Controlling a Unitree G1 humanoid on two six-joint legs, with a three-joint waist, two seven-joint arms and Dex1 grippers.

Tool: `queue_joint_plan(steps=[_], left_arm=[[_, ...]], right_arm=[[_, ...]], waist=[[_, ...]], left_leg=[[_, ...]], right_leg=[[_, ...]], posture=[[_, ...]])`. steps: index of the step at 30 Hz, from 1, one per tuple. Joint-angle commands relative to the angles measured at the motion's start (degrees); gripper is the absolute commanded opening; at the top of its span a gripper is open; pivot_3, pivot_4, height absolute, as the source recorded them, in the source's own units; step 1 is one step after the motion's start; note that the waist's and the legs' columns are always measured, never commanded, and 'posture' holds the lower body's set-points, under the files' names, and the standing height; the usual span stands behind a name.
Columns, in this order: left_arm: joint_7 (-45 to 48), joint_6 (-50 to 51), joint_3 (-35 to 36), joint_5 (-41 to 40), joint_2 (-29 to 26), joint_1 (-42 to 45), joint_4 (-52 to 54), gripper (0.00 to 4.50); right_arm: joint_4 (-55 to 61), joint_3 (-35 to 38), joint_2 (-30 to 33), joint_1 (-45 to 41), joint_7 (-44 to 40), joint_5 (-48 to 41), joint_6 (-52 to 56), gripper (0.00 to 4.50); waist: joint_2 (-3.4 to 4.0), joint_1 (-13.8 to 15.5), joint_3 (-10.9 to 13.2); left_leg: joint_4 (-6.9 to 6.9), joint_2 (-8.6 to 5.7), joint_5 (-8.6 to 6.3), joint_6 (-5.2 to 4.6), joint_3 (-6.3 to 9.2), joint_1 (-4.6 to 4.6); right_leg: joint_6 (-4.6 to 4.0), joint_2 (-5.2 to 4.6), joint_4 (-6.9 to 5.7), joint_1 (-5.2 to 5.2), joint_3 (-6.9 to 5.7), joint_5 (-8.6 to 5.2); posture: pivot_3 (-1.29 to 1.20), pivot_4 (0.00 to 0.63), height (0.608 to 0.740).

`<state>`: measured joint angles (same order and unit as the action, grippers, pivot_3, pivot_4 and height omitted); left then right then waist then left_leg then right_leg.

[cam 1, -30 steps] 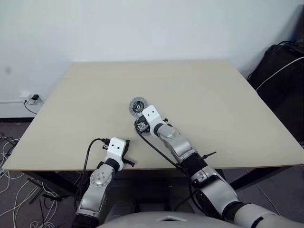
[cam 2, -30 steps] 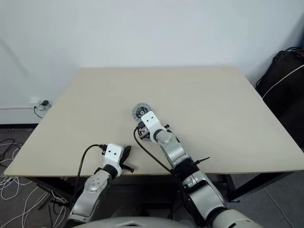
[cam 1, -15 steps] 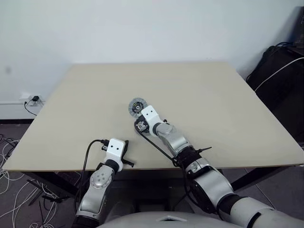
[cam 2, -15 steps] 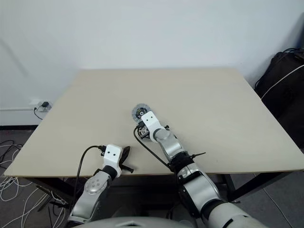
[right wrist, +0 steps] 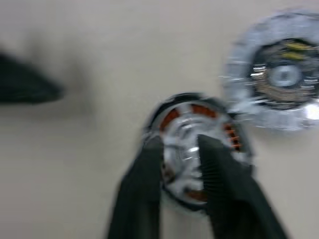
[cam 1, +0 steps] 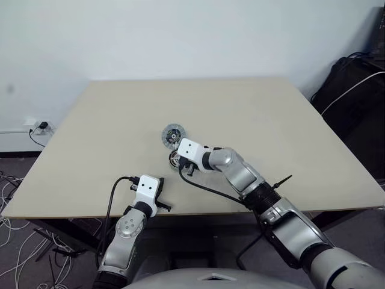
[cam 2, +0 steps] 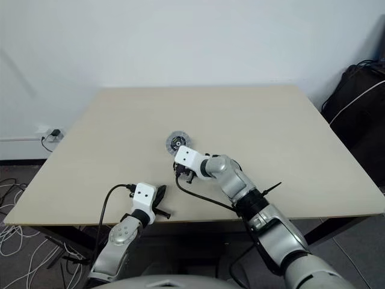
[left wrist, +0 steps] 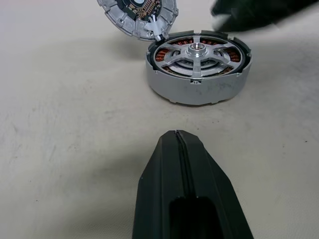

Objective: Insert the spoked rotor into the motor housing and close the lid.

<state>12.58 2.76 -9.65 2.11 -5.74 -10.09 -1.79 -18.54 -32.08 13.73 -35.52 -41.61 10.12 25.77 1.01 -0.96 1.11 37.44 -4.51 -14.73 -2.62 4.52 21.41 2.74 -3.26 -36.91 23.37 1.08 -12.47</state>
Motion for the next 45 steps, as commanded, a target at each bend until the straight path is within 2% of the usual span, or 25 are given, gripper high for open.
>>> queue_joint_plan(steps=[1,11,31,36,38,45], left_arm=[[0.00,-1.67,0.03,-0.34,0.30,0.75,0.50,0.00],[-0.40,-2.20,0.08,-0.23,0.70,0.53,0.34,0.00],[-1.40,-3.12,0.57,-0.77,1.80,0.22,-0.18,0.00],[-1.47,-3.36,0.64,-0.85,1.89,0.20,-0.33,0.00],[-1.52,-3.47,0.67,-0.86,1.95,0.12,-0.33,0.00],[-1.67,-3.56,0.95,-1.12,1.77,0.00,-0.10,0.00]], right_arm=[[1.86,-1.57,0.68,-2.90,-2.47,2.43,1.03,2.19],[-2.87,-6.55,0.46,-7.30,-8.04,7.61,0.50,2.19],[-17.18,-7.37,-3.48,-11.75,-10.60,10.92,-4.00,2.19],[-19.53,-7.05,-4.48,-12.47,-10.07,11.50,-4.62,0.57],[-20.17,-6.82,-4.80,-12.57,-9.87,11.71,-4.89,0.08],[-21.59,-6.07,-5.57,-12.35,-9.09,11.98,-5.43,0.00]], waist=[[-0.02,0.19,0.01],[-0.08,0.40,0.04],[-0.08,0.25,0.03],[-0.09,0.24,0.00],[-0.12,0.15,-0.03],[-0.11,0.19,-0.04]], left_leg=[[0.01,0.00,0.00,0.00,0.00,0.00],[0.03,-0.01,-0.01,0.02,0.01,0.02],[0.03,-0.03,-0.14,0.30,0.02,0.02],[0.03,-0.02,-0.13,0.33,0.04,-0.01],[0.02,-0.01,-0.13,0.34,0.04,-0.04],[0.02,-0.01,-0.08,0.40,0.06,-0.08]], right_leg=[[0.00,0.00,0.00,0.00,0.00,0.00],[-0.01,-0.03,0.01,0.01,-0.02,0.01],[-0.01,0.00,-0.02,0.02,-0.02,0.02],[-0.02,0.04,-0.07,0.01,-0.03,0.02],[-0.02,0.10,-0.06,-0.01,-0.02,0.02],[-0.07,0.16,-0.10,-0.02,-0.02,0.07]], posture=[[0.00,0.000,0.740],[0.00,0.000,0.740],[0.00,0.000,0.740],[0.00,0.000,0.740],[0.00,0.000,0.740],[0.00,0.000,0.740]])
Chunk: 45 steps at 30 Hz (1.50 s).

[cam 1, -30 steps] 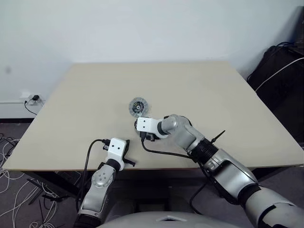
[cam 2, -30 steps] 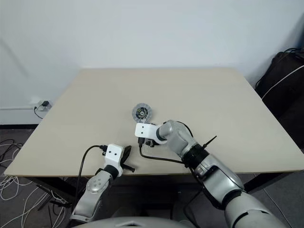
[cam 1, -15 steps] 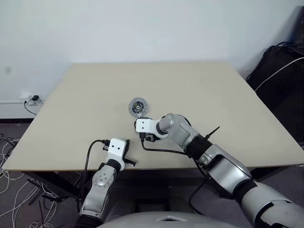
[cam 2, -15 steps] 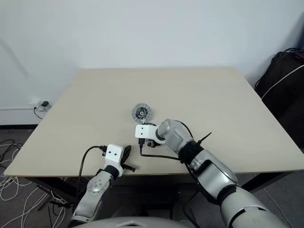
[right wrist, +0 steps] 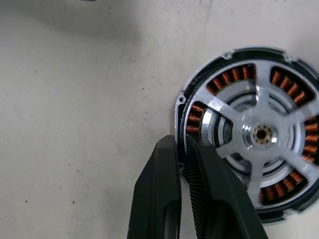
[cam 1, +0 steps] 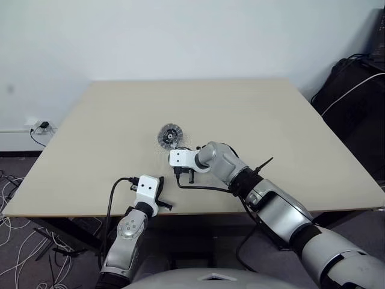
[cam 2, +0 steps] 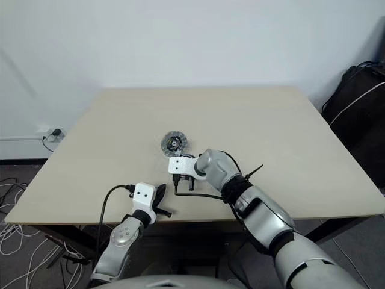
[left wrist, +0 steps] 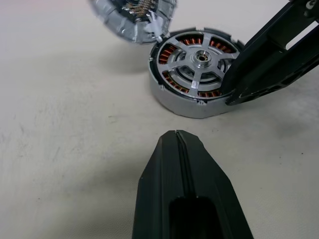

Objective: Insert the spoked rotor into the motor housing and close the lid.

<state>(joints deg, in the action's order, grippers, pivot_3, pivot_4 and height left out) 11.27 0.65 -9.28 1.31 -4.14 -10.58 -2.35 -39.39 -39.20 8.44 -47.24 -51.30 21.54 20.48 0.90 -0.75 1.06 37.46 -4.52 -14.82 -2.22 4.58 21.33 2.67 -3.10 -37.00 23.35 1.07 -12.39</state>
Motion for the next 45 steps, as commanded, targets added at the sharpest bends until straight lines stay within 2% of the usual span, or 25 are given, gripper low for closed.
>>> queue_joint_plan(steps=[1,9,21,35,40,45], left_arm=[[-0.37,-1.46,0.58,-0.32,0.16,0.49,0.44,0.00],[-0.15,-1.34,0.41,-0.39,0.15,0.57,0.31,0.00],[0.56,-1.49,-0.65,-0.44,0.44,1.28,-1.09,0.00],[1.20,-1.40,-1.12,-0.65,0.92,0.52,-1.50,0.00],[1.64,-1.28,-1.43,-0.56,1.12,0.84,-1.91,0.00],[1.83,-1.12,-1.70,-0.65,1.00,1.10,-2.06,0.00]], right_arm=[[-0.77,1.20,-0.32,-0.53,0.68,0.49,-0.13,0.00],[3.85,4.69,1.17,2.62,1.57,-1.14,1.26,0.00],[24.03,9.56,7.58,11.46,1.46,-3.59,10.89,0.00],[56.96,19.36,16.56,24.27,2.03,-11.58,38.38,0.00],[63.51,21.36,16.27,28.89,5.96,-14.63,47.58,0.00],[66.88,23.00,11.99,32.75,10.99,-18.31,54.26,0.00]], waist=[[0.00,-0.02,0.00],[-0.01,0.16,0.00],[-0.05,0.96,0.04],[-0.30,2.22,0.22],[-0.38,2.36,0.27],[-0.43,2.35,0.31]], left_leg=[[0.00,0.00,0.01,0.02,0.01,-0.01],[0.00,0.00,0.04,0.06,0.07,-0.01],[0.00,-0.03,0.02,0.01,0.13,0.19],[0.05,-0.03,-0.02,-0.05,0.17,0.33],[0.08,-0.01,-0.03,-0.05,0.18,0.33],[0.09,-0.01,-0.03,-0.05,0.18,0.35]], right_leg=[[-0.01,0.00,-0.01,0.00,0.01,0.01],[-0.03,0.08,-0.03,-0.01,-0.01,0.02],[-0.05,-0.14,0.09,0.10,-0.08,0.02],[0.24,-0.28,0.17,0.13,-0.17,-0.16],[0.28,-0.29,0.17,0.11,-0.19,-0.19],[0.29,-0.30,0.18,0.11,-0.19,-0.19]], posture=[[0.00,0.000,0.740],[0.00,0.000,0.740],[0.00,0.000,0.740],[0.00,0.000,0.740],[0.00,0.000,0.740],[0.00,0.000,0.740]])
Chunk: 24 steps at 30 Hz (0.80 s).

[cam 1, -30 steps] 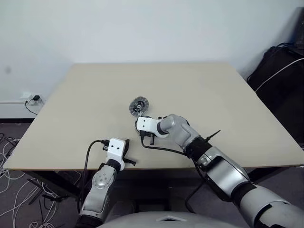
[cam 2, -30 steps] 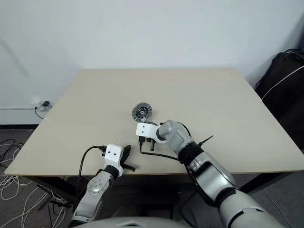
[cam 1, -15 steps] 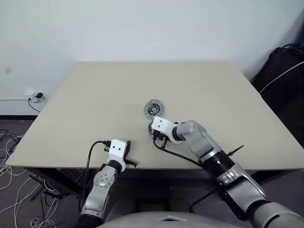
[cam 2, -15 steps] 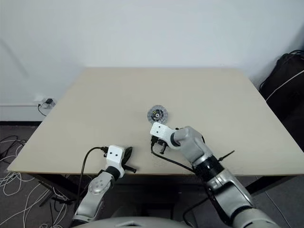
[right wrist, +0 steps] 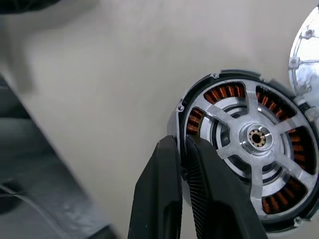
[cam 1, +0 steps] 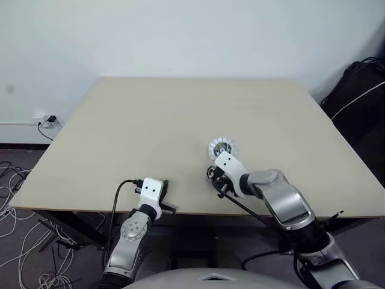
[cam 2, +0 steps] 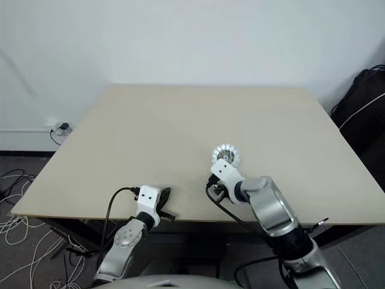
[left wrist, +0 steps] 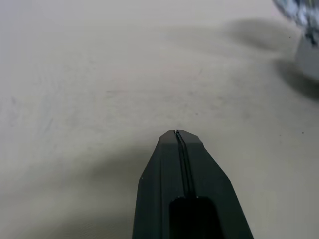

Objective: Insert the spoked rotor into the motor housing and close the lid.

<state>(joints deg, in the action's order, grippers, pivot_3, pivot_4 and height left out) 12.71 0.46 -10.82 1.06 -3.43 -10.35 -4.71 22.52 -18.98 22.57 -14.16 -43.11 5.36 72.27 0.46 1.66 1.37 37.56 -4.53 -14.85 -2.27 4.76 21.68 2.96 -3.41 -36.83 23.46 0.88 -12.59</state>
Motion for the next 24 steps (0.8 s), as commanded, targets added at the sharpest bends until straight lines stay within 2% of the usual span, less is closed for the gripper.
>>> queue_joint_plan(steps=[1,6,14,20,24], left_arm=[[0.44,-0.89,-0.19,-0.40,0.26,0.87,0.32,0.00],[0.75,-0.66,-0.18,-0.35,-0.02,0.89,0.39,0.00],[1.01,-0.46,0.09,-0.16,-0.16,1.52,0.26,0.00],[0.77,-0.69,0.33,-0.26,0.01,1.34,0.30,0.00],[0.52,-0.76,0.51,-0.30,0.09,1.00,0.64,0.00]], right_arm=[[5.40,2.89,-2.91,0.17,3.68,-2.77,3.23,0.00],[5.39,3.28,-8.35,2.00,9.02,-5.49,5.33,0.00],[2.44,-0.23,-9.90,0.31,13.73,-8.19,3.68,0.00],[-2.79,1.22,-13.40,-1.44,16.90,-9.92,2.23,0.00],[-4.88,1.80,-15.74,-2.74,18.38,-11.12,2.41,1.27]], waist=[[0.00,-0.05,0.00],[-0.02,-0.09,0.02],[-0.04,-0.69,0.03],[-0.17,-1.79,-0.05],[-0.12,-2.28,-0.02]], left_leg=[[0.01,0.00,0.00,0.00,0.00,0.00],[0.02,0.01,0.00,0.00,0.01,0.00],[0.02,0.03,0.00,0.00,0.01,-0.01],[0.04,0.05,0.00,0.01,0.01,-0.10],[0.12,0.05,0.01,0.01,0.00,-0.11]], right_leg=[[0.00,0.00,-0.01,0.01,0.01,0.00],[0.04,0.01,-0.01,-0.01,-0.02,-0.01],[0.04,0.03,-0.02,-0.01,-0.02,-0.01],[0.09,0.05,-0.03,-0.10,-0.02,0.02],[0.11,-0.03,-0.06,-0.11,-0.11,0.06]], posture=[[0.00,0.000,0.740],[0.00,0.000,0.740],[0.00,0.000,0.740],[0.00,0.000,0.740],[0.00,0.000,0.740]])
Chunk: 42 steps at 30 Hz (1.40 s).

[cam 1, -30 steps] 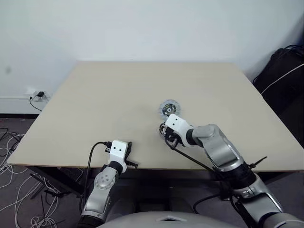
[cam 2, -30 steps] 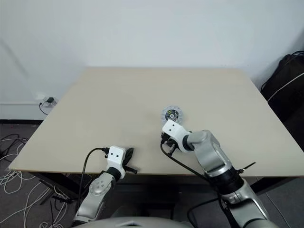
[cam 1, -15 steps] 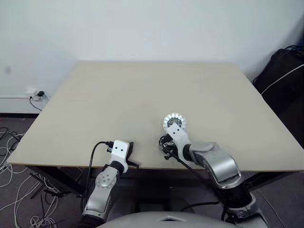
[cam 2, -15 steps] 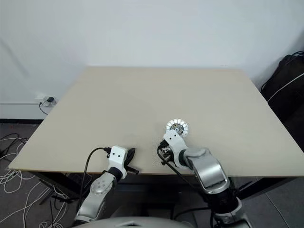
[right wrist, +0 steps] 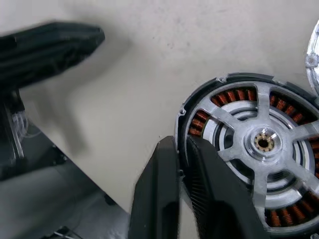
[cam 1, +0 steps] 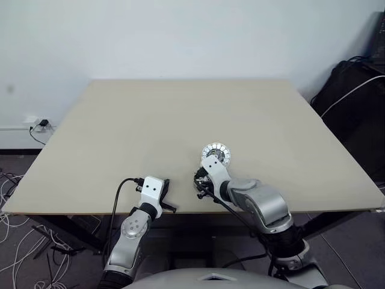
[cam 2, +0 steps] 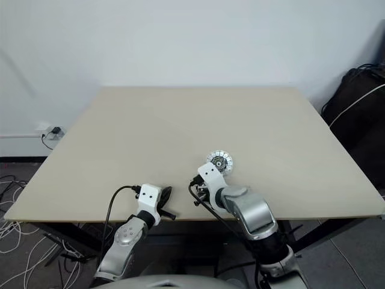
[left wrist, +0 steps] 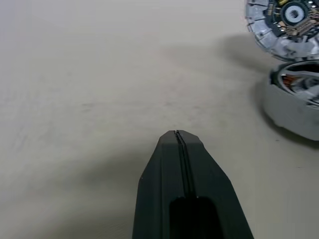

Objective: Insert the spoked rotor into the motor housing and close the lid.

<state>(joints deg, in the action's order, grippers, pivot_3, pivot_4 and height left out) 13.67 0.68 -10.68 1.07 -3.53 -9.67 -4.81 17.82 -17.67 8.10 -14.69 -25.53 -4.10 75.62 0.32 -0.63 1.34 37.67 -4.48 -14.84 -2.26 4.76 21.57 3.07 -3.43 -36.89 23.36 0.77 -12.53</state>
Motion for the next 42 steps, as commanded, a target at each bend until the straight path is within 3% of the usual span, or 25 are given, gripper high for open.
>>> queue_joint_plan(steps=[1,2,6,14,22,29,42], left_arm=[[-0.46,-1.00,0.40,-0.32,0.18,0.27,0.76,0.00],[-0.50,-1.04,0.45,-0.32,0.18,0.22,0.75,0.00],[-0.61,-1.05,0.47,-0.30,0.20,0.12,0.89,0.00],[-0.42,-1.13,0.25,-0.32,0.19,0.38,0.62,0.00],[-0.20,-1.20,0.08,-0.38,0.35,0.46,0.29,0.00],[-0.18,-1.20,0.08,-0.34,0.35,0.46,0.36,0.00],[-0.37,-1.15,0.12,-0.41,0.46,-0.08,0.83,0.00]], right_arm=[[-0.30,0.52,-1.58,-2.53,1.00,-2.05,-0.89,1.62],[0.02,0.66,-1.74,-3.08,1.00,-2.58,-0.83,1.91],[1.91,0.87,-0.29,-5.26,-0.11,-4.39,-2.40,1.91],[6.89,-13.20,27.23,-9.32,-16.36,4.37,-36.40,1.91],[6.12,-16.86,39.09,-10.52,-30.10,8.64,-47.46,1.91],[4.33,-19.14,40.87,-9.38,-36.26,12.44,-50.65,1.91],[-2.39,-20.27,37.78,-7.41,-38.71,16.95,-51.78,1.91]], waist=[[0.04,0.02,0.02],[0.06,0.05,0.03],[0.07,0.15,0.04],[0.03,0.66,0.14],[-0.22,1.45,0.32],[-0.34,2.70,0.40],[-0.34,3.27,0.40]], left_leg=[[0.00,0.00,0.00,0.00,0.00,0.00],[0.00,0.00,0.01,-0.01,0.00,0.01],[0.00,-0.03,0.01,-0.02,0.00,0.04],[-0.04,-0.14,-0.11,-0.21,-0.02,0.11],[-0.01,-0.07,-0.12,-0.21,-0.03,0.11],[0.04,-0.06,-0.13,-0.23,-0.03,0.12],[0.05,-0.06,-0.14,-0.24,-0.05,0.12]], right_leg=[[0.00,-0.02,0.00,0.00,-0.02,0.00],[0.09,-0.01,-0.01,0.00,-0.03,0.05],[0.10,-0.01,0.06,0.03,-0.03,0.06],[0.21,-0.10,0.33,-0.01,-0.07,-0.04],[0.21,-0.09,0.35,-0.06,-0.06,-0.03],[0.22,-0.10,0.38,-0.08,-0.05,-0.03],[0.21,-0.10,0.39,-0.09,-0.04,-0.01]], posture=[[0.00,0.000,0.740],[0.00,0.000,0.740],[0.00,0.000,0.740],[0.00,0.000,0.740],[0.00,0.000,0.740],[0.00,0.000,0.740],[0.00,0.000,0.740]])
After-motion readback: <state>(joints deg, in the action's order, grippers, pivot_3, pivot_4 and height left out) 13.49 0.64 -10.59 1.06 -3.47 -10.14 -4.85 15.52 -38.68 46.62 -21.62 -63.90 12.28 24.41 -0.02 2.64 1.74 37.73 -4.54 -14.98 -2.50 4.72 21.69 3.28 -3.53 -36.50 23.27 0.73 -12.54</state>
